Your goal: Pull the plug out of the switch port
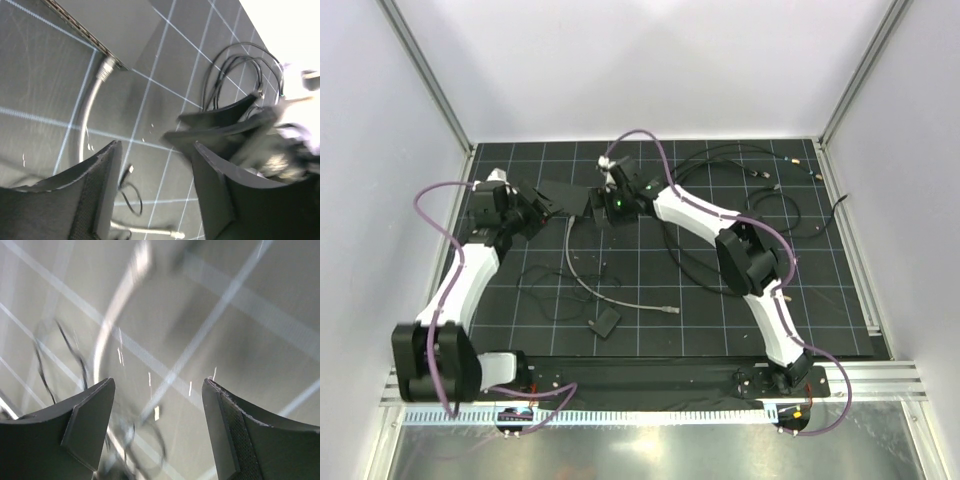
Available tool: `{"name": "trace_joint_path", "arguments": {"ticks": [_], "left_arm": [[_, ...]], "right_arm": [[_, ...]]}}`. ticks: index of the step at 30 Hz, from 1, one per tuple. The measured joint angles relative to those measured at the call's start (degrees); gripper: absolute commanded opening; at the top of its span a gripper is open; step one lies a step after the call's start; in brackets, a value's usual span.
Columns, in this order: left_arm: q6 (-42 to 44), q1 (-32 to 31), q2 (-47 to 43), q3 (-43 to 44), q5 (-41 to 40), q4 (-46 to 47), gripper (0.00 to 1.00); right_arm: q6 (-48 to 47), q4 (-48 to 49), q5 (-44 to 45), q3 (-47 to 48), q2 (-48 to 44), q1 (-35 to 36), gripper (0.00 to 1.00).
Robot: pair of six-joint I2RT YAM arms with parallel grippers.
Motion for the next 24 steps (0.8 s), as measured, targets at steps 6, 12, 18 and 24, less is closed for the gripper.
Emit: {"name": "trace_joint_path", "arguments": {"ticks": [6, 12, 18, 24], "left_arm": [[-0.2, 2.4, 9.8, -1.5, 4.0, 10.1, 0.63], [-0.6, 3.7, 18.7, -1.6, 7.1, 20.3, 0.61], [-1.7, 5.6, 29.4, -1.9, 10.7, 28.4, 0.59], [-2.6, 5.9, 33.7, -2.6, 12.0, 32.7, 0.57]], "right_arm": [[2.4, 6.1, -3.2, 15.1, 9.9, -4.2, 0.78], [2.8, 9.9, -5.3, 18.3, 16.0, -6.2, 0.77], [4.9, 13.0, -9.3, 20.2, 20.5, -6.1, 0.77], [6.9, 14.3, -11.3, 23.7, 23.7, -6.1, 0.73]]}}
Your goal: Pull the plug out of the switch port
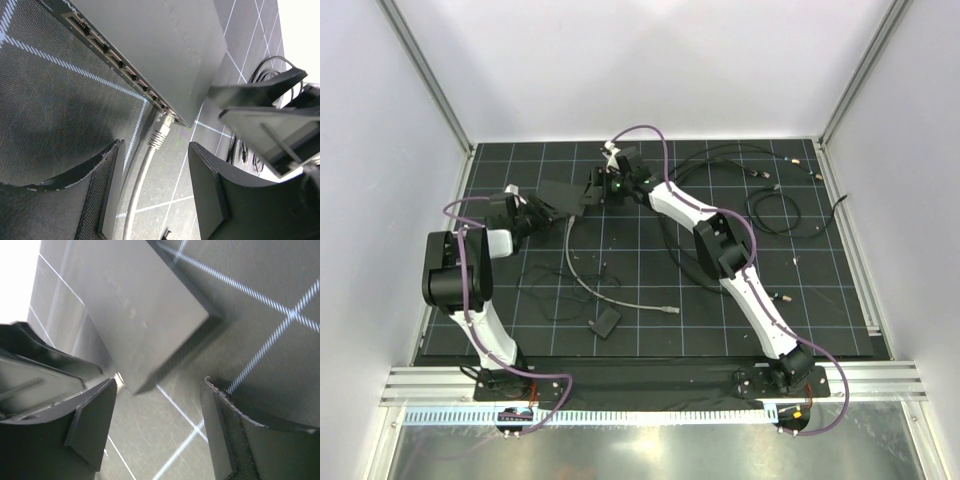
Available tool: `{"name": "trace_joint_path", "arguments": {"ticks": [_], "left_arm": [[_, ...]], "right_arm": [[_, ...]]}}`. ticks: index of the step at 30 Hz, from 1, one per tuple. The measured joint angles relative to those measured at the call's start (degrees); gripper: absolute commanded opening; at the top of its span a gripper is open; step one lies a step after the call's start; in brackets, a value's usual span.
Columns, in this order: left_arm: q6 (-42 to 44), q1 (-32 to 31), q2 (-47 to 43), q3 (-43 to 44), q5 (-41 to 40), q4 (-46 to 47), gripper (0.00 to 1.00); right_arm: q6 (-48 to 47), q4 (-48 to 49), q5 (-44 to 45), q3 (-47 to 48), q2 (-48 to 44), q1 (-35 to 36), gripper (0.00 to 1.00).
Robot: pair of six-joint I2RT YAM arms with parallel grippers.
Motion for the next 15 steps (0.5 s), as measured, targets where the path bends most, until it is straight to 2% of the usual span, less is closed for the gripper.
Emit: {"name": "trace_joint_path", "arguments": {"ticks": [8, 15], "left_arm": [[-2.2, 0.1, 4.9, -0.5, 3.7, 8.4, 0.52], [-3.2, 0.2, 6.7, -0.5, 5.4, 12.1, 0.5]], "right_arm": [[6.7, 4.6, -1.4, 8.6, 7.4, -0.1, 0.6], [10.0, 5.9, -1.4, 9.8, 8.7, -0.4, 0.57]]}}
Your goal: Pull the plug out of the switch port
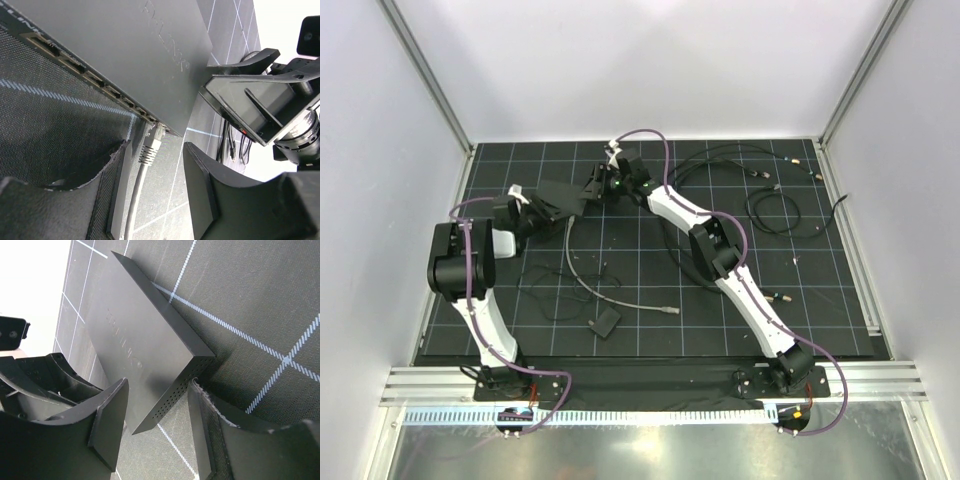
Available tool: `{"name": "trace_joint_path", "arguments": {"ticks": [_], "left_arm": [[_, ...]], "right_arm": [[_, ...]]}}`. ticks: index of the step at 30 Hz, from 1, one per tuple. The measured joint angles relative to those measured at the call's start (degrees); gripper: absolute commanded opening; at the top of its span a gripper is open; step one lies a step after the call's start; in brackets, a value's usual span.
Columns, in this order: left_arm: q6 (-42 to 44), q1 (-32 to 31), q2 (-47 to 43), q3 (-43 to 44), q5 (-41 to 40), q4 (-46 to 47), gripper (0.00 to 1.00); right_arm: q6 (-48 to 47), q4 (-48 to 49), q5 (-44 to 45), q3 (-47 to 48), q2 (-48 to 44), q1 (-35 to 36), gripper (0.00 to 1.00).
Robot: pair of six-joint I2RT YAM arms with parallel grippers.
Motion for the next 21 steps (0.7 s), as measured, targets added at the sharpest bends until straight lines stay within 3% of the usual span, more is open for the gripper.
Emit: {"name": "trace_joint_path", "arguments": {"ticks": [8, 21], "left_arm": [[-1.6, 0.1, 2.1, 0.7, 1.0, 1.6, 0.41], [-2.4, -1.1, 4.2, 3.9, 0.3, 0.3, 0.36]], "right_arm": [[1.0, 0.0, 0.1, 1.0, 0.8, -0.1, 0.54], [1.3, -0.2, 0.1, 2.4, 1.8, -0.1, 0.49]]}}
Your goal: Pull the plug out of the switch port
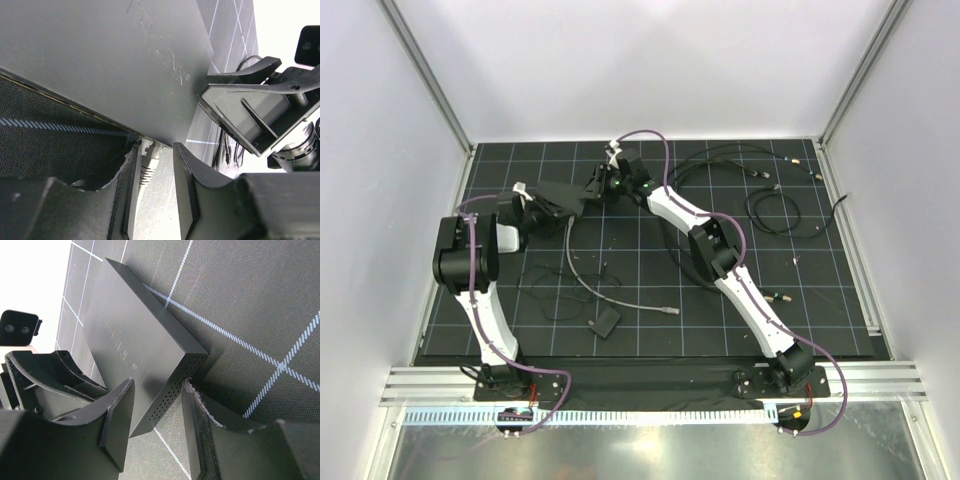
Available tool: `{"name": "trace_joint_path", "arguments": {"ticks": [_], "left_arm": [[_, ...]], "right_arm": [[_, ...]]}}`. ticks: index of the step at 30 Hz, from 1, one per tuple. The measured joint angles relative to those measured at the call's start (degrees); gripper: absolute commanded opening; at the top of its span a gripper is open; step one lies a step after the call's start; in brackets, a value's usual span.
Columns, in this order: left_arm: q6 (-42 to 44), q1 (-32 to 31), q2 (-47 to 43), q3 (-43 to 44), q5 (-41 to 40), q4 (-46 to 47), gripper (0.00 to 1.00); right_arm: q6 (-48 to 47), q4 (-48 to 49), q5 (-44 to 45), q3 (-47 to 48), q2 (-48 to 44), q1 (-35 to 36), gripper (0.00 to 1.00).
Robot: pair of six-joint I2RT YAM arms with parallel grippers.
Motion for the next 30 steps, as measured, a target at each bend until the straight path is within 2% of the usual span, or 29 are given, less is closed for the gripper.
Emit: {"name": "trace_joint_path", "arguments": {"ticks": [4, 9, 15, 23, 27, 28, 30], "left_arm": [[0.0, -0.2, 0.1, 0.9, -0.4, -1.6, 0.26], [0.6, -0.4, 0.2, 1.5, -0.4, -2.1, 0.24], [1.1, -0.5, 0.2, 1.6, -0.4, -2.1, 0.26], [1.1, -0.5, 0.2, 1.2, -0.9, -1.8, 0.35], [1.1, -0.5, 0.2, 1.2, -0.9, -1.7, 0.34], [1.1, -0.5, 0.2, 1.2, -0.9, -1.7, 0.3], [1.1, -0.6, 0.2, 1.1, -0.8, -1.6, 0.28]], "right_arm": [[0.2, 0.0, 0.0, 0.0, 0.1, 0.0, 0.49], [0.3, 0.0, 0.0, 0.1, 0.1, 0.0, 0.49], [0.5, 0.0, 0.1, 0.1, 0.1, 0.0, 0.49], [0.8, -0.2, 0.1, 0.2, 0.1, 0.0, 0.48], [0.8, -0.2, 0.1, 0.2, 0.2, -0.1, 0.48], [0.8, -0.2, 0.0, 0.2, 0.2, -0.1, 0.48], [0.8, -0.2, 0.0, 0.2, 0.2, -0.1, 0.48]]}}
